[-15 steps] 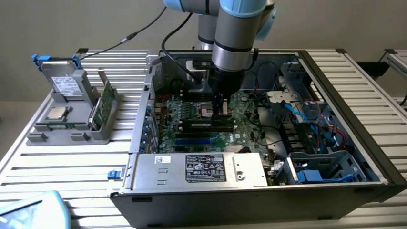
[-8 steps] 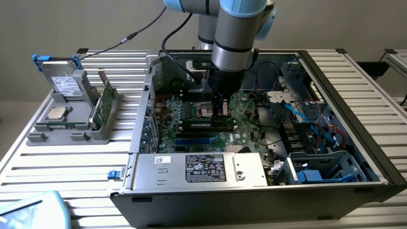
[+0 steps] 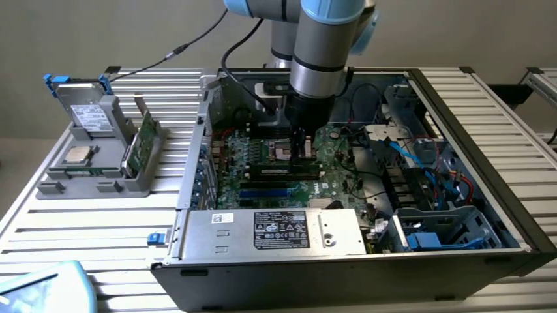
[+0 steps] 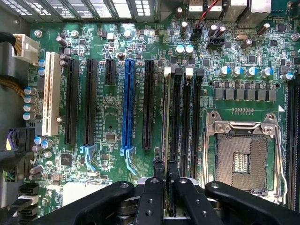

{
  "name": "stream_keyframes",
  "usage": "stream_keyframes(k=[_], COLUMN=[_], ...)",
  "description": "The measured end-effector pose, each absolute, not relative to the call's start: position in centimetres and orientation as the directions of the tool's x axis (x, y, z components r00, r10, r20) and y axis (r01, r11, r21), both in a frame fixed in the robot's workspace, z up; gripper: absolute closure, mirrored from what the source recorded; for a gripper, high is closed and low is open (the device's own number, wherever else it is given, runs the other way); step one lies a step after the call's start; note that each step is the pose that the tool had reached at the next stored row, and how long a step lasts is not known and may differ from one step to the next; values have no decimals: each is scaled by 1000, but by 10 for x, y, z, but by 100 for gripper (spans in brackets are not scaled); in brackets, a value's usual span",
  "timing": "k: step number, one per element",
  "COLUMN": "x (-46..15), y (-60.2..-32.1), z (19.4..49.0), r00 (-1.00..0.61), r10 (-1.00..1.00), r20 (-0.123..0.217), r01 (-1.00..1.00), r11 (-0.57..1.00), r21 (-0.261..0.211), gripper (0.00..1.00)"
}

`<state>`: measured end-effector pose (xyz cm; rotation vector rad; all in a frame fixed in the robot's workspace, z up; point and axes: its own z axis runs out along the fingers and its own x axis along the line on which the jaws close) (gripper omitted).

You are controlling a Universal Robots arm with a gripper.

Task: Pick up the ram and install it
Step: 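Insert the ram into the slot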

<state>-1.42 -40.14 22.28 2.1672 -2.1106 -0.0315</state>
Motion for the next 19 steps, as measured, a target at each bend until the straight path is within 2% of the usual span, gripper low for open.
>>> stream_keyframes(k=[19], x=[-12], y=[-400], z=[222], r00=[30], r10=[-997], r20=[70], r01=[-995], r11=[-23], r21=[98], gripper=[86])
